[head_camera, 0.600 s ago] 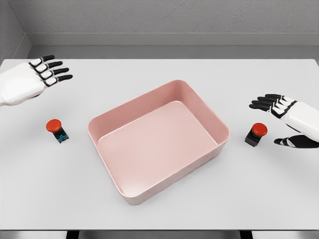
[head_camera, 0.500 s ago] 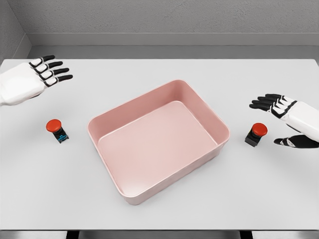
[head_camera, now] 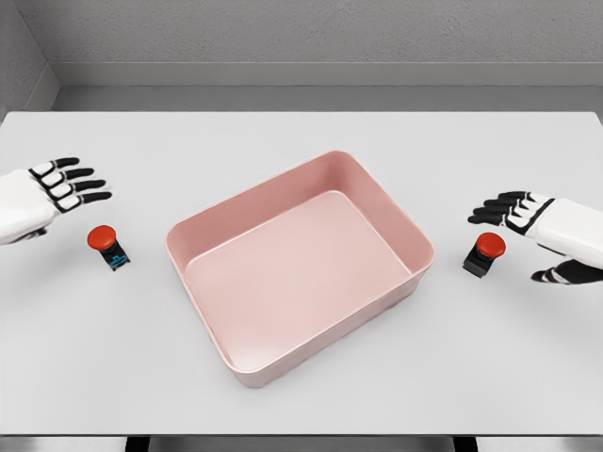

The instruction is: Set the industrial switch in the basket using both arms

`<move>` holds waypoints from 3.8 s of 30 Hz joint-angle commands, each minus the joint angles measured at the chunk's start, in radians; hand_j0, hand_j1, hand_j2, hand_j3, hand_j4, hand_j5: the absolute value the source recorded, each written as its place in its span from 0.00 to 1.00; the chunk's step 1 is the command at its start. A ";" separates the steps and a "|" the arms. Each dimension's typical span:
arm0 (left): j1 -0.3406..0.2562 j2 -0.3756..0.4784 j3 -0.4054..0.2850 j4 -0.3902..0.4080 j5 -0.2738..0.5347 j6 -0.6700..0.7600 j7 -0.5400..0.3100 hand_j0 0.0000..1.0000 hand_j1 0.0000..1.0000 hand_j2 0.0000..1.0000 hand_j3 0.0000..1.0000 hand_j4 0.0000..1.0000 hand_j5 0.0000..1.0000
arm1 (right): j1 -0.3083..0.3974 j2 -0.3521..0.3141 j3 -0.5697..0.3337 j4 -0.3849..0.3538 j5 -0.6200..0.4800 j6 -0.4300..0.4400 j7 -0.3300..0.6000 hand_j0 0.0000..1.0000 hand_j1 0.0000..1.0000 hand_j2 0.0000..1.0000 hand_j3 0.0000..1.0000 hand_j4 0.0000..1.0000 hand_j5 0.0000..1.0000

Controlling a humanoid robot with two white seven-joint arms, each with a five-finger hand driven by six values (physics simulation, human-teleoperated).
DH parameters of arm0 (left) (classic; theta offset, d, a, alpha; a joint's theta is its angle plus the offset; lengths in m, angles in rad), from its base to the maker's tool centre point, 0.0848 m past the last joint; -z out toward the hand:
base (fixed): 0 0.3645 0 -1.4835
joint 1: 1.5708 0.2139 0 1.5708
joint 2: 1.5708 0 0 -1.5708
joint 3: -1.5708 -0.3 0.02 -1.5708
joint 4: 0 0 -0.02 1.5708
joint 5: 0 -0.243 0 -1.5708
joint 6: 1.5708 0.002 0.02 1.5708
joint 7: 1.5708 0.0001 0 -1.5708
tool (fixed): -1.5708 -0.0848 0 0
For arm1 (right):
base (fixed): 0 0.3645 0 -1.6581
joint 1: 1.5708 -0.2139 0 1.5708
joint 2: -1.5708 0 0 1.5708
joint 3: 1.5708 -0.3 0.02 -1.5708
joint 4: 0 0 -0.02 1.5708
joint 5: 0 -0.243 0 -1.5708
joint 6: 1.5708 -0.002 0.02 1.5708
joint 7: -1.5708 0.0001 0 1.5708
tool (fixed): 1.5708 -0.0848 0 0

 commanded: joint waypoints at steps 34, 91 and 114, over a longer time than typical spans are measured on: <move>-0.031 -0.053 -0.122 -0.024 0.029 -0.002 -0.087 0.77 0.77 0.77 0.77 0.77 0.77 | -0.232 0.033 0.236 0.009 0.060 0.212 0.194 1.00 1.00 1.00 1.00 1.00 1.00; -0.198 -0.096 -0.099 -0.124 0.104 -0.002 -0.130 0.20 0.20 0.20 0.20 0.20 0.20 | -0.315 0.063 0.380 0.052 0.065 0.287 0.194 0.44 0.44 0.44 0.44 0.44 0.44; -0.252 -0.166 -0.087 -0.317 0.153 -0.002 -0.142 0.00 0.00 0.00 0.00 0.00 0.00 | -0.387 0.059 0.369 0.046 0.054 0.285 0.194 0.43 0.43 0.43 0.43 0.43 0.43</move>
